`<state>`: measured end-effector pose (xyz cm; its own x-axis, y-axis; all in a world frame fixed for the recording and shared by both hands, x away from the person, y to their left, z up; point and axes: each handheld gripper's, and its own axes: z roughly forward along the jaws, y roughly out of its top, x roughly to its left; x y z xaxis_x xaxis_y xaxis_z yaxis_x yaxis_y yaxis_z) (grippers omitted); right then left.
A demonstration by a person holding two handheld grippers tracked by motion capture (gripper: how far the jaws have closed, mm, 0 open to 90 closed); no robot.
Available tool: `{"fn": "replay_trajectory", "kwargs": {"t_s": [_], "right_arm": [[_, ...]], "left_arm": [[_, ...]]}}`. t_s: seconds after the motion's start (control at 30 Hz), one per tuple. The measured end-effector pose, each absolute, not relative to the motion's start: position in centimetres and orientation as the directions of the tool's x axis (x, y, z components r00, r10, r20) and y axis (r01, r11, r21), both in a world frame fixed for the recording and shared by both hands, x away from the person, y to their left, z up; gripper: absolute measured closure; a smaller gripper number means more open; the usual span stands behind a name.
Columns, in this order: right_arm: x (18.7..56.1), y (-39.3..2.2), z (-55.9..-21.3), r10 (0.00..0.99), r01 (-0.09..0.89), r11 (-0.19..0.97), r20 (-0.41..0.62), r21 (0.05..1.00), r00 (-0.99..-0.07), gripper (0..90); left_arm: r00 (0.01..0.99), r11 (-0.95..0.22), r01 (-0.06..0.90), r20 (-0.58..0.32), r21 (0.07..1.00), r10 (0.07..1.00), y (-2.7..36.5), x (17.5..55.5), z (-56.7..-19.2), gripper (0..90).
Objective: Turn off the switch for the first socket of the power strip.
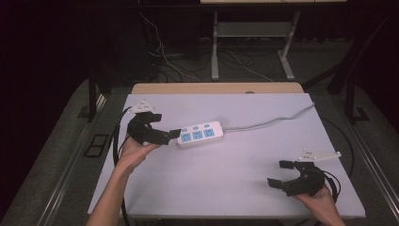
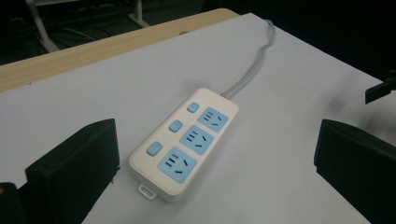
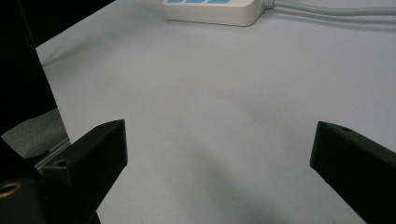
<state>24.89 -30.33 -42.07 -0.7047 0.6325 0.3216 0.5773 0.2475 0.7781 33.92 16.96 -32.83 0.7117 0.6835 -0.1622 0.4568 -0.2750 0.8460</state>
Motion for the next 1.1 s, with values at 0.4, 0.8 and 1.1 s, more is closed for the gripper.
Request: {"fn": "replay_trajectory", "kwargs": {"t_s": [0.4,0.8,1.1], "right_arm": [[24.8,-30.2,-42.1,0.629,0.580,0.250,0.325,0.776,-0.706,3.7],[24.8,-29.9,-42.1,0.625,0.578,0.257,0.323,0.774,-0.710,3.7],[24.8,-29.8,-42.2,0.622,0.578,0.259,0.324,0.773,-0.712,3.7]], "left_arm": [[0.732,-0.295,0.429,-0.137,0.854,0.668,17.0,30.7,-35.1,0.0],[0.731,-0.263,0.436,-0.169,0.861,0.661,17.3,28.5,-37.4,0.0],[0.730,-0.247,0.451,-0.194,0.858,0.656,17.5,27.5,-39.4,0.0]]}}
